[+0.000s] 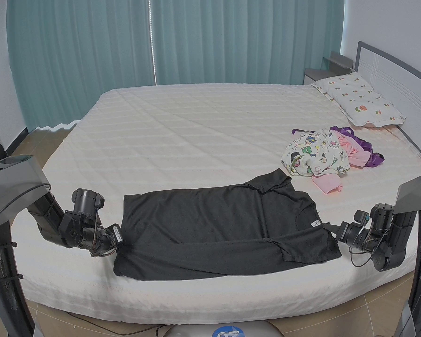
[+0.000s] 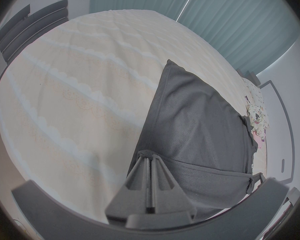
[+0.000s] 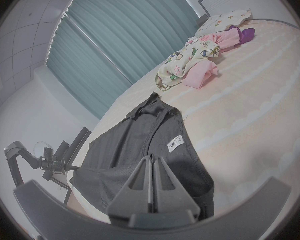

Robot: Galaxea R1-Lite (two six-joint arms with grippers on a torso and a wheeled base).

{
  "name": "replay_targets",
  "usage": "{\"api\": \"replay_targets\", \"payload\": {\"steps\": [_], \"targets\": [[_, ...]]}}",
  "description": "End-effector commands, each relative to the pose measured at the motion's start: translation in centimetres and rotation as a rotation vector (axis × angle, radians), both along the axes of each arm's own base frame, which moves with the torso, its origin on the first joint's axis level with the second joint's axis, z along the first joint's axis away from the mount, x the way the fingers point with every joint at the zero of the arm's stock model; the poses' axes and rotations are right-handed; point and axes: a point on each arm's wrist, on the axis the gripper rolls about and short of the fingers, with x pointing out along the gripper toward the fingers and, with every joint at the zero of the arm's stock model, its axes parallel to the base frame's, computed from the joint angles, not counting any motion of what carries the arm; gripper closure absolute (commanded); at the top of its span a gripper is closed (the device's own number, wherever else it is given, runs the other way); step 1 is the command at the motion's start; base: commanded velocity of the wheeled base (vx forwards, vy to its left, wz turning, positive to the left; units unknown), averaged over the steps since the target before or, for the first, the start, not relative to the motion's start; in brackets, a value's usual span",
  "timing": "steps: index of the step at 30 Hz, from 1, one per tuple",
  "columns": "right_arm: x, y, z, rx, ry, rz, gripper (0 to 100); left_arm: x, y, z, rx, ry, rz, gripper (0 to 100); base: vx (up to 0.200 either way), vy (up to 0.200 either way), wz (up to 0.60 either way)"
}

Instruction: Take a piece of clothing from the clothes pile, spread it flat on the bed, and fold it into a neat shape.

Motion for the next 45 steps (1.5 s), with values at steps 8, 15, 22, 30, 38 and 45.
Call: {"api": "replay_targets", "payload": {"steps": [8,15,22,30,38,45], "targets": [[0.4,0.1,-0.8,0.015,0.016,-0.006,100,1.1,0.0,-0.6,-0.009,-0.002,0.015,100,0.000,0.000,0.00],[0.7,0.3,-1.1,0.017,0.020,0.000,0,1.0,0.0,-1.1,-0.008,0.012,0.015,0,0.000,0.000,0.00],[0.5,-0.1,0.1,0.058,0.014,-0.028,0,0.7,0.0,-0.6,-0.012,0.006,0.019,0,0.000,0.000,0.00],[-1.5,-0.7,3.0,0.141,0.042,-0.169,0,-2.0,1.9,4.3,-0.066,-0.088,0.048,0,0.000,0.000,0.00],[-2.7,-0.5,3.5,0.258,0.102,-0.254,0,-4.2,1.7,6.4,-0.258,-0.085,0.150,0,0.000,0.000,0.00],[-3.1,-0.1,3.3,0.262,0.122,-0.247,0,-5.1,1.4,5.6,-0.344,-0.022,0.128,0,0.000,-0.086,0.00]]}}
